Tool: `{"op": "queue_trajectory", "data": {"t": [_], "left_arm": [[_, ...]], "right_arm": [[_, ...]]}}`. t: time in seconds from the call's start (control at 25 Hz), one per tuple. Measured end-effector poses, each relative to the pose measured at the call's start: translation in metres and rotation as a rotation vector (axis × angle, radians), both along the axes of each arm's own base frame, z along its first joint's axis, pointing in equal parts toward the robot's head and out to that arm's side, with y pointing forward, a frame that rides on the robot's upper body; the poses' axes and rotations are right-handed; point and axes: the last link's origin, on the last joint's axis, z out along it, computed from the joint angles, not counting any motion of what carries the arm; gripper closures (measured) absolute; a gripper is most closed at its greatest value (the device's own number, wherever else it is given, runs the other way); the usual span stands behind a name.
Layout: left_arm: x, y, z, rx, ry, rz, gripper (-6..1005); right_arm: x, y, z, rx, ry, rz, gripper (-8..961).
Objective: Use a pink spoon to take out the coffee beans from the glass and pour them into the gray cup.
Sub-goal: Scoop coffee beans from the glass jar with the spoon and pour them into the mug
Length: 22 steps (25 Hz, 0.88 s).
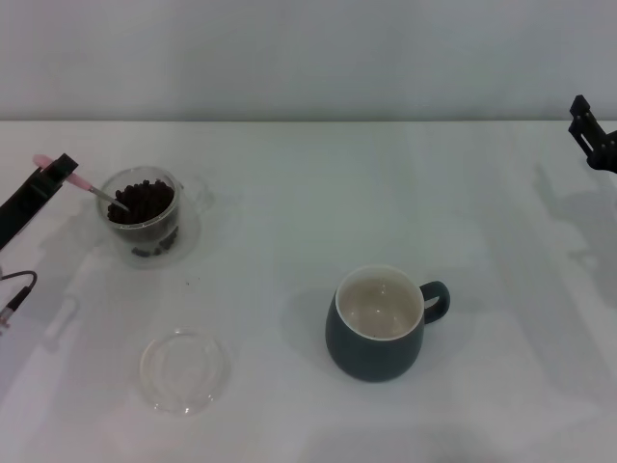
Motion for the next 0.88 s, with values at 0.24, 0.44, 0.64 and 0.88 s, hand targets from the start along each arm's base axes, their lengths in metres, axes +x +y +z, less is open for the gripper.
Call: {"op": "queue_trajectory", "data": {"t": [0.24, 0.44, 0.64, 0.88], "left_arm": [[0.000, 0.000, 0.002, -0.001, -0.014, 0.003, 870], [0.000, 0.000, 0.005, 0.009, -0.043, -0.002, 870], [-0.001, -0.003, 0.013, 0.027, -0.065, -0.016, 870], [-0.005, -0.009, 0.014, 0.028, -0.085, -0.008, 870]], "right_arm": [[-0.003, 0.001, -0.001, 0.001, 0.003, 0.013, 234], [-0.008, 0.003, -0.003, -0.004, 0.009, 0.028, 234], [-0.012, 0.004, -0.005, -0.007, 0.016, 0.043, 234], [-0.014, 0.004, -0.005, -0.006, 0.016, 0.054, 234]]}}
